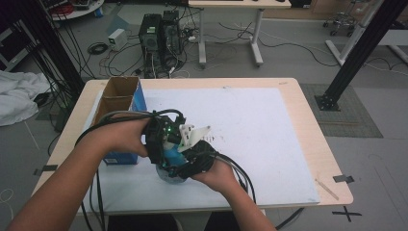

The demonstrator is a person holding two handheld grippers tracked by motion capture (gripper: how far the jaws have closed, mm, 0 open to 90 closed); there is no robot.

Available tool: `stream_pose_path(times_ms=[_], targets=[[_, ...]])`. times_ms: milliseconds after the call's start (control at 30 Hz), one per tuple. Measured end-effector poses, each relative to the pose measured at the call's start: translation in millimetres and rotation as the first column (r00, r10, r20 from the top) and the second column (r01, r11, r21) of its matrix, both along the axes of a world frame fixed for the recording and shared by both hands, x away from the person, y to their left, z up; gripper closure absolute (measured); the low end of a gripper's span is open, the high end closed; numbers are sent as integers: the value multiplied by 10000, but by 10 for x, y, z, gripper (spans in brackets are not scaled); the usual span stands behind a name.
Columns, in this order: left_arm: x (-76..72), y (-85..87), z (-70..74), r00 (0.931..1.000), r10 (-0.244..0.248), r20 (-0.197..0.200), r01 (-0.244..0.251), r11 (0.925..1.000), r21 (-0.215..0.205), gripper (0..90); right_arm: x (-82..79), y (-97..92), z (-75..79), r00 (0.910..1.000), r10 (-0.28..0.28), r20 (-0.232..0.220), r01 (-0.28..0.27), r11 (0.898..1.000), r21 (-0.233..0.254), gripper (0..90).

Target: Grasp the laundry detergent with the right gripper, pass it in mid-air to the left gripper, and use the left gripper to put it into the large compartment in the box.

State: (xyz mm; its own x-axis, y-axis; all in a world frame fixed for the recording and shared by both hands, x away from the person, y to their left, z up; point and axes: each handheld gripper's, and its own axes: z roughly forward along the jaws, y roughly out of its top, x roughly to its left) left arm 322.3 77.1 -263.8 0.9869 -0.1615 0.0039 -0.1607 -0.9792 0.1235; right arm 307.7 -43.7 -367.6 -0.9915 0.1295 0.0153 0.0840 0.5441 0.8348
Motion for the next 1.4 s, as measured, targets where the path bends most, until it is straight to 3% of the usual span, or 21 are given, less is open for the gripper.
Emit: stream_pose_path(times_ms=[300,467,700,1300,1400], targets=[[-13,3,-20,9998,170,-112,-170,9998,48,379,3,5,-8,9998,162,86,-161,9998,-121,480],[-20,-9,-35,9998,168,-147,-163,9992,356,380,-23,29,-19,9996,210,-194,-213,9997,-136,480],[-36,4,-2,9998,202,-40,-201,9998,73,384,-7,5,-1,9996,263,101,-262,9996,-85,480],[-33,-4,85,9998,172,-32,-171,9998,88,384,-11,-39,42,9998,150,-133,-147,9996,251,439],[-20,12,121,9998,194,45,-195,9997,118,384,-20,-58,50,9994,174,-315,-165,9995,287,374]])
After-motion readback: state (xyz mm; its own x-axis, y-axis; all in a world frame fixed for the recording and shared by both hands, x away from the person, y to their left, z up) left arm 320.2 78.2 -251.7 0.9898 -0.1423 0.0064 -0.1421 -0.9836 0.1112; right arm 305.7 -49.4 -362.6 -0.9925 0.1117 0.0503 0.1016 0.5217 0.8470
